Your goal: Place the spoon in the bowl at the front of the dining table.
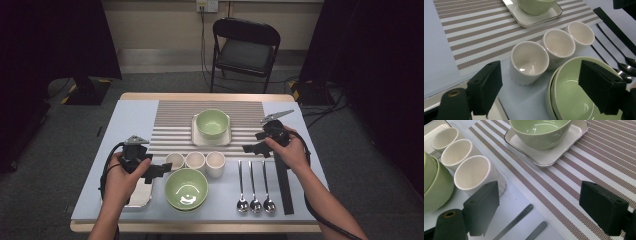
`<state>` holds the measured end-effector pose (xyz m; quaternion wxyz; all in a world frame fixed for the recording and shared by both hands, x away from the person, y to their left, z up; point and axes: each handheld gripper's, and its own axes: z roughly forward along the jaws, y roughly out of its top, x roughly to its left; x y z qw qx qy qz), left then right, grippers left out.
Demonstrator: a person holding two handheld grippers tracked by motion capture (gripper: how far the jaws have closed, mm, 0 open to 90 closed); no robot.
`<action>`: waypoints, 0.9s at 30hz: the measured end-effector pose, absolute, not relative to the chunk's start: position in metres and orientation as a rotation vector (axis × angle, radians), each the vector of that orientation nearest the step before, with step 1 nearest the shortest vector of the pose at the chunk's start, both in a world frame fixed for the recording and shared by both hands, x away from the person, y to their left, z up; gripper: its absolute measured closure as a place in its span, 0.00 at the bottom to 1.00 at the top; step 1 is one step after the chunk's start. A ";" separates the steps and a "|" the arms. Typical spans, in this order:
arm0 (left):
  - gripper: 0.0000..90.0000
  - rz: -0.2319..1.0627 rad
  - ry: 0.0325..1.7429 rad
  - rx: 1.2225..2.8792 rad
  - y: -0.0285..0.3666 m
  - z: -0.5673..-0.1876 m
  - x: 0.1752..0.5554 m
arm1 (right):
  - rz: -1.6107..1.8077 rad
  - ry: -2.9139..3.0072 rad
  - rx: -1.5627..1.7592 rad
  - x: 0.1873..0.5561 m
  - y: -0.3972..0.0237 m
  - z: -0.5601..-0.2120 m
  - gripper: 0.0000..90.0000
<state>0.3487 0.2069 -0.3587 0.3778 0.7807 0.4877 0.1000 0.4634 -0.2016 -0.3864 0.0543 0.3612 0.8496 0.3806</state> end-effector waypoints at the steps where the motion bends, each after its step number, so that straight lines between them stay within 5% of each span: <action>1: 0.21 0.254 1.243 1.998 0.206 -0.358 0.349 | 1.154 2.582 1.099 0.463 -0.202 -0.386 0.17; 27: 0.21 0.232 1.203 2.017 0.183 -0.364 0.356 | 1.140 2.599 1.090 0.461 -0.199 -0.395 0.18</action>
